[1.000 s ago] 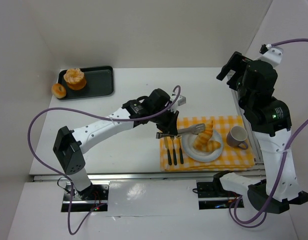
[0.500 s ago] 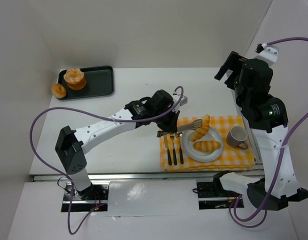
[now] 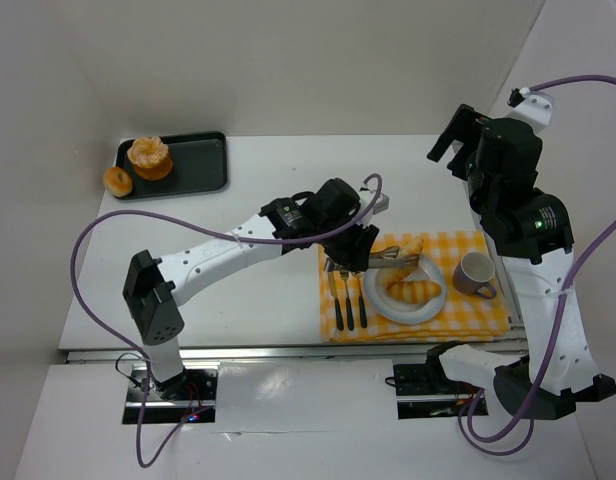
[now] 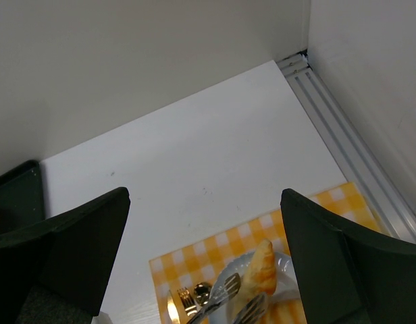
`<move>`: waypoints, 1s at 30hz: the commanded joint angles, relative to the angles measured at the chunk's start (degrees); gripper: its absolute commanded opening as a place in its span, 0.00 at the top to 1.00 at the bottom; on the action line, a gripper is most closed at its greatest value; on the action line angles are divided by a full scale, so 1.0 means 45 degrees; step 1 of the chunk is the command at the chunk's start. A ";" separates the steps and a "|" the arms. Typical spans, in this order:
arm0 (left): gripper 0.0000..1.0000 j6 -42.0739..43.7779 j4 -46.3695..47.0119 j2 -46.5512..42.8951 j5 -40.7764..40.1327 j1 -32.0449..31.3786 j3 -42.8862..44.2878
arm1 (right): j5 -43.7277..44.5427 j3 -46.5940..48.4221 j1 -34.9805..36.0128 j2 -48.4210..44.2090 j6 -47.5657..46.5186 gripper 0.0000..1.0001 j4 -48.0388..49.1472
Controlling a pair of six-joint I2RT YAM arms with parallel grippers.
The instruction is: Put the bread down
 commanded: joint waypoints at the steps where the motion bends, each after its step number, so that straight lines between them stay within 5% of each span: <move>1: 0.44 0.0371 -0.0207 -0.1291 -0.0376 -0.0042 0.0433 | -0.0020 -0.0107 -0.0070 -0.0061 0.0062 0.00 0.0291; 13: 0.46 -0.0156 -0.0636 -0.3166 -0.1485 0.1867 -0.0681 | -0.0274 -0.0108 -0.0070 -0.0061 0.0179 0.00 0.0291; 20: 0.47 -0.1288 0.0238 -0.5002 -0.2424 0.5147 -0.4423 | -0.0391 -0.0479 -0.0070 -0.0178 0.0295 0.00 0.0408; 25: 0.48 -0.1778 0.2349 -0.5960 -0.3032 0.5798 -0.6929 | -0.0625 -0.0792 -0.0070 -0.0062 0.0296 0.00 0.0682; 30: 0.48 -0.1895 0.2821 -0.5961 -0.4165 0.5914 -0.7401 | -0.0625 -0.0674 -0.0070 0.0076 0.0296 0.00 0.0682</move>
